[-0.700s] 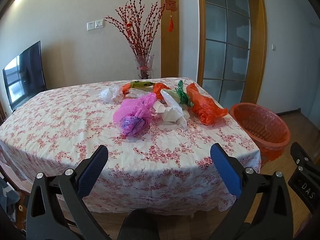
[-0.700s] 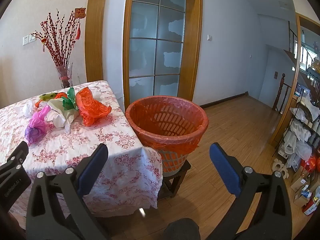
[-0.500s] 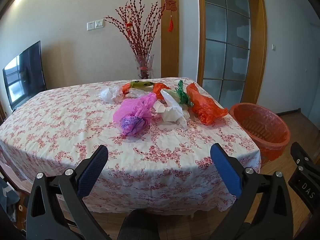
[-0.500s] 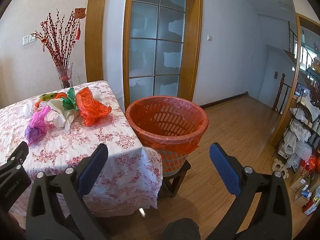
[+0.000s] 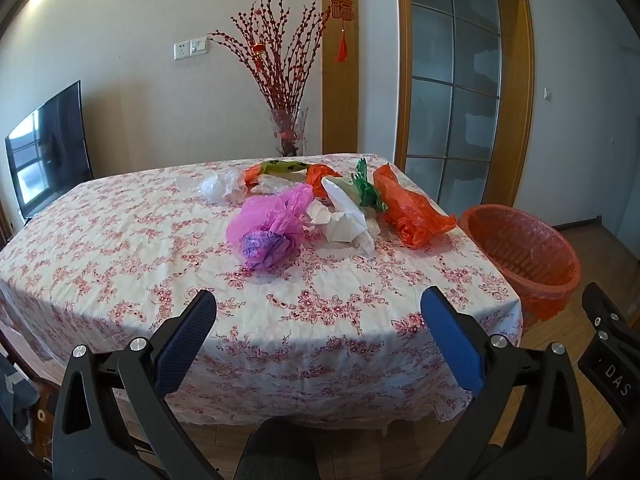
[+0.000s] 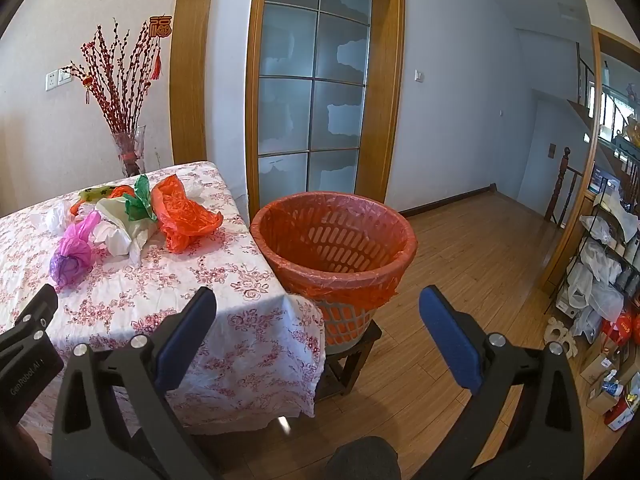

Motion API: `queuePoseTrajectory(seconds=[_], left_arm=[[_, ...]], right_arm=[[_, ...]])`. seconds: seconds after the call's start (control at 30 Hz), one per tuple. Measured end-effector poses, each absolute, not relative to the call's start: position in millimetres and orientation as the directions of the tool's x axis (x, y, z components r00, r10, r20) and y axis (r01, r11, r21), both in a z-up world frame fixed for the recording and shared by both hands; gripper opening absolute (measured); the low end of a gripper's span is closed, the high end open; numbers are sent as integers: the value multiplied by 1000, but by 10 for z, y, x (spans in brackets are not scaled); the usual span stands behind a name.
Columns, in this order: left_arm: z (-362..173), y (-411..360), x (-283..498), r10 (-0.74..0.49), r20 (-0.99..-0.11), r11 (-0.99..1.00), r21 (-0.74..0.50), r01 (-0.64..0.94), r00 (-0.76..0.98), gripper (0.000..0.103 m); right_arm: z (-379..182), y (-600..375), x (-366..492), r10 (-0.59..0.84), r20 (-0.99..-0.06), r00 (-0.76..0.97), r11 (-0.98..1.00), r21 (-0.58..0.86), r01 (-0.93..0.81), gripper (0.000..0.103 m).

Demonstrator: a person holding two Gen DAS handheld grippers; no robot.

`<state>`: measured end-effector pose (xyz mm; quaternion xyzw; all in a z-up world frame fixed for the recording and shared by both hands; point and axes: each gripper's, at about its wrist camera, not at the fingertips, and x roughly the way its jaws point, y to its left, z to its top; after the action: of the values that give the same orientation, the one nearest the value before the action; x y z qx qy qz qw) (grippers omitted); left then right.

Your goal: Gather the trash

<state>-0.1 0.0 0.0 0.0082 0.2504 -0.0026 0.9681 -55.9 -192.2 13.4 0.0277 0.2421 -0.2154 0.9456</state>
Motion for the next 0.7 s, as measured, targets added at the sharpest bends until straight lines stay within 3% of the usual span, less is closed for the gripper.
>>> queuePoseTrajectory(seconds=[0.7], left_arm=[[0,0,-2,0,-487,1000,15,9,873,101]], right_arm=[[137,-1913,-548,-394,-470,790,906,-53,420,99]])
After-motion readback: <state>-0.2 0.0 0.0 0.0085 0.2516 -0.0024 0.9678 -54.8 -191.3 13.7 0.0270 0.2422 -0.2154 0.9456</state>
